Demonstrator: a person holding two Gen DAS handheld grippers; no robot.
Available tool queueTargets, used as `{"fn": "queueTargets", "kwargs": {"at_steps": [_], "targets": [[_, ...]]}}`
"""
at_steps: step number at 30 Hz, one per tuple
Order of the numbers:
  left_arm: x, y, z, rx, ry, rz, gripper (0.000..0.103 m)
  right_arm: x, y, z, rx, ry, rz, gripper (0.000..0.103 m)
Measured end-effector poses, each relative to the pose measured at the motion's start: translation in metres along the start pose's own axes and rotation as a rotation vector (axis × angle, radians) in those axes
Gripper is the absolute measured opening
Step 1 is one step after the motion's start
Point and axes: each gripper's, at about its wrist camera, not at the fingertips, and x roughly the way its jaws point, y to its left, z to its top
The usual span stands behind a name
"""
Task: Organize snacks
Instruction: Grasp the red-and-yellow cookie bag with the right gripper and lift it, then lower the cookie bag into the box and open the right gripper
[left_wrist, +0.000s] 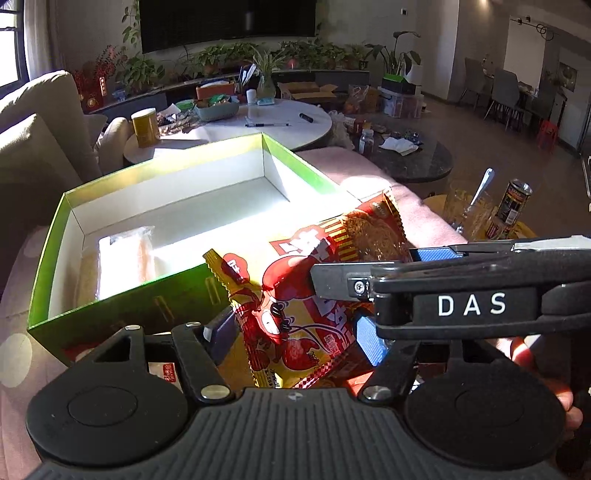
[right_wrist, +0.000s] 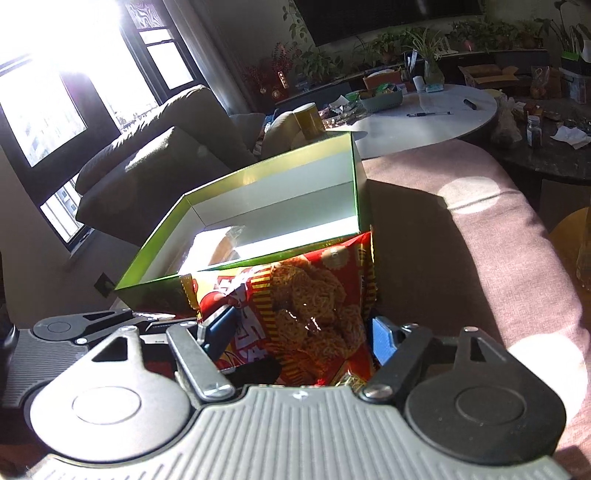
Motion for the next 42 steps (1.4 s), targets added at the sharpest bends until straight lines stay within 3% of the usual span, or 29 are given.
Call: {"fn": "queueTargets", "kwargs": {"at_steps": [8,19,34,42], "targets": [[-0.036,-0.005,0.015,0.038,-0.12,0.023,0.064,-0.031,0.024,0.021,-0.064,-0.131,0.003,0.076],[-0.052,0.011,0.036,0.043,-0.187,0.054,0.065,-0.031,0.039,0.044,-0.082,-0.171,0.038,0.076],[-0.057,0.056,0.053,0.043,-0.232,0.144,0.069,0.002,0.073,0.073,-0.1,-0.157,0.097,0.076],[-0.038,0.1,0.049,-0.036,-0.178,0.156,0.069,0.041,0.09,0.076,-0.11,-0.088,0.109,0.076]]}}
